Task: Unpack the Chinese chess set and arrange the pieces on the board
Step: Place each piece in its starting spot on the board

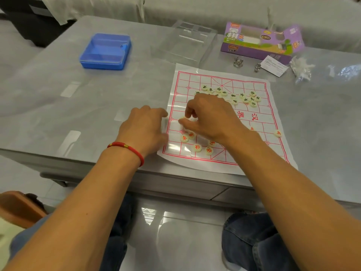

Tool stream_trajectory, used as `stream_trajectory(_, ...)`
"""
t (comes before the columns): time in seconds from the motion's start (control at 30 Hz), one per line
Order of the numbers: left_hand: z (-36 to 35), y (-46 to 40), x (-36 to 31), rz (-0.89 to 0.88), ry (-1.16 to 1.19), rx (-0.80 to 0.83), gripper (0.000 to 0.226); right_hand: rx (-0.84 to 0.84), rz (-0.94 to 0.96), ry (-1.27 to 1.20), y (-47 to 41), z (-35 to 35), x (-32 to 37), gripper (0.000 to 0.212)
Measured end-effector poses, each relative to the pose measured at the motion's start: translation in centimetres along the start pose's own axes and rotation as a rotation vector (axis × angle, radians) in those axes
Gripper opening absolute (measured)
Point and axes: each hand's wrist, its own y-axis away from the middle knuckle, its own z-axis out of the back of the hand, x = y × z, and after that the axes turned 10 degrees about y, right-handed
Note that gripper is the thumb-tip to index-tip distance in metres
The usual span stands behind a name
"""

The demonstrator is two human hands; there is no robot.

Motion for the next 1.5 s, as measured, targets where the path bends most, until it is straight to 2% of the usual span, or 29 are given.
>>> stream_trajectory(0.07,0.2,0.0,0.2,0.005,-0.065,0.080,0.073,-0.020,-0.003,0.065,-0.7,-0.7,1.0,0.034)
stream_trajectory(0.23,0.9,-0.1,0.9,-0.014,-0.049,0.171,0.084,-0.004,-0.021,0.146,-1.5,-0.9,1.5,0.044)
stream_trajectory(0.37,1.4,0.1,1.3,-0.056,-0.108,0.270,0.091,0.016,0.040,0.080,-1.5,-0.1,-0.1,0.027)
stream_trajectory(0.43,1.5,0.2,1.5,-0.078,-0.141,0.291,0.093,0.065,0.104,0.037,-1.5,-0.2,-0.2,0.029)
stream_trajectory(0.53,1.4,0.3,1.8,-0.089,-0.153,0.287,0.093,0.113,0.139,0.024,-1.7,-0.9,0.4,0.027)
stream_trajectory(0.63,1.3,0.2,1.9,-0.098,-0.152,0.277,0.091,0.074,0.122,0.020,-1.9,-1.2,0.8,0.023)
stream_trajectory(1.2,1.3,0.1,2.0,-0.120,-0.187,0.288,0.089,0.078,0.067,0.011,-2.0,-0.4,0.8,0.031)
stream_trajectory(1.37,1.4,0.2,1.9,-0.122,-0.105,0.241,0.085,0.176,0.125,-0.073,0.0,2.2,-0.9,0.016)
stream_trajectory(1.5,1.1,0.1,1.7,-0.148,-0.083,0.209,0.080,0.223,0.167,-0.130,1.6,2.5,-0.9,0.025)
